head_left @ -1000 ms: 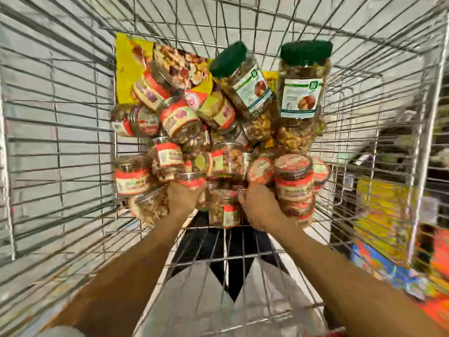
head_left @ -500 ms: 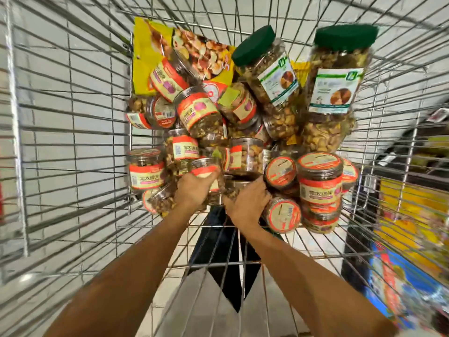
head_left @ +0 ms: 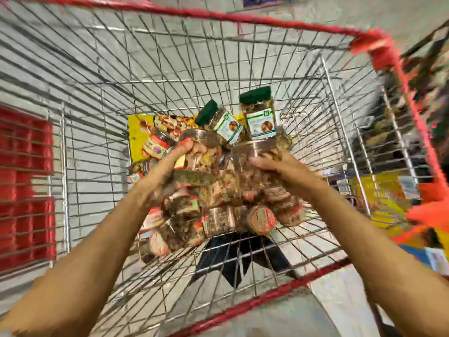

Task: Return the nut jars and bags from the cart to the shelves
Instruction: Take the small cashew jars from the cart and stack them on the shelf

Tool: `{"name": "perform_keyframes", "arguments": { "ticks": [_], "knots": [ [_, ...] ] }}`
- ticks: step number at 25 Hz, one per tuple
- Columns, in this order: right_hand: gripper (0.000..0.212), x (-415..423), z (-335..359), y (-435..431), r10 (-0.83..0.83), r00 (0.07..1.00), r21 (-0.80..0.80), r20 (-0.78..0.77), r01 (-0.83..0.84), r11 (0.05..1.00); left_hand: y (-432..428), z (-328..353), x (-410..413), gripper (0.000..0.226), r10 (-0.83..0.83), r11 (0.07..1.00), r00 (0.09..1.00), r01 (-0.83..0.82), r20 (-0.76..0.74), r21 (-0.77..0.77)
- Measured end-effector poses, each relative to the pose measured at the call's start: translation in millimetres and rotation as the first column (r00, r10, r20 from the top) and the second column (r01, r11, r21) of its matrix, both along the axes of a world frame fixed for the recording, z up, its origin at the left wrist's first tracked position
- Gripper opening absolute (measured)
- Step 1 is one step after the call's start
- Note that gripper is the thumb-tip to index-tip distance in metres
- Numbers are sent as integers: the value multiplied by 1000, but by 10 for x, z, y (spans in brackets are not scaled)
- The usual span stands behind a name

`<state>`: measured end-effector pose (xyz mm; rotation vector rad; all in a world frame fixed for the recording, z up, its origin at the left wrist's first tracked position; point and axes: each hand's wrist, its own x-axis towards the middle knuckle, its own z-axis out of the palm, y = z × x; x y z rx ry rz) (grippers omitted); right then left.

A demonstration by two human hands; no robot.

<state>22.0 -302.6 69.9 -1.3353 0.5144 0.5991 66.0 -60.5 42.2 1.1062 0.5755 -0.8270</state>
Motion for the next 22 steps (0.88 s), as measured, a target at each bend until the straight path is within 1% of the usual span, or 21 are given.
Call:
{"name": "perform_keyframes", "arguments": {
  "ticks": [1,2,3,4,5,7,9,11,12,13,14,15,16,17,18,19,21,22],
  "knots": [
    [74,-47,223,-133,-117,992,112,44,112,987,-127,152,73,25,52,996,998,-50,28,-72],
    [60,-142,457,-277,-255,963,232,84,230,945,-315,348,121,28,67,987,996,-56,66,-153],
    [51,-271,669,-411,-393,914,351,100,337,874,-533,548,132,32,39,971,993,-11,113,-241],
    [51,-414,827,-543,-521,848,445,97,431,785,-774,747,123,37,-23,946,986,76,168,-314],
    [57,-582,961,-661,-624,775,498,94,506,704,-1016,920,94,41,-96,913,967,179,235,-366],
    [72,-951,1144,-906,-737,667,525,112,589,614,-1499,1204,-49,54,-224,823,915,362,335,-438],
    [82,-1331,1235,-1155,-806,579,569,118,626,533,-1986,1362,-231,63,-318,730,875,471,365,-494],
    [97,-1732,1314,-1408,-863,489,611,131,645,458,-2466,1452,-508,73,-377,656,849,527,371,-540],
    [102,-1960,1346,-1550,-889,432,628,151,653,424,-2715,1477,-687,80,-406,615,830,558,382,-557],
    [101,-2208,1368,-1697,-915,366,641,169,665,384,-2961,1505,-896,85,-442,572,802,598,403,-562],
    [94,-2458,1378,-1852,-933,306,644,188,678,353,-3197,1525,-1113,87,-475,537,772,635,422,-556],
    [83,-2696,1390,-2012,-940,269,634,211,694,341,-3413,1517,-1329,85,-507,511,749,659,426,-551],
    [69,-2917,1399,-2163,-941,250,613,229,714,339,-3614,1492,-1536,78,-532,498,741,666,410,-555],
    [56,-3095,1406,-2291,-942,239,587,237,738,335,-3791,1461,-1706,66,-541,503,749,653,383,-567],
    [46,-3244,1398,-2409,-943,228,560,242,761,328,-3955,1424,-1847,56,-550,504,752,645,362,-575],
    [42,-3409,1379,-2555,-945,210,539,251,781,317,-4146,1389,-2007,53,-564,489,741,654,363,-577],
    [38,-3660,1307,-2858,-948,163,497,273,820,284,-4530,1318,-2282,59,-574,451,701,702,423,-551],
    [37,-3752,1258,-3018,-949,144,471,280,841,267,-4724,1284,-2386,60,-574,452,687,719,445,-528]
  ]
}}
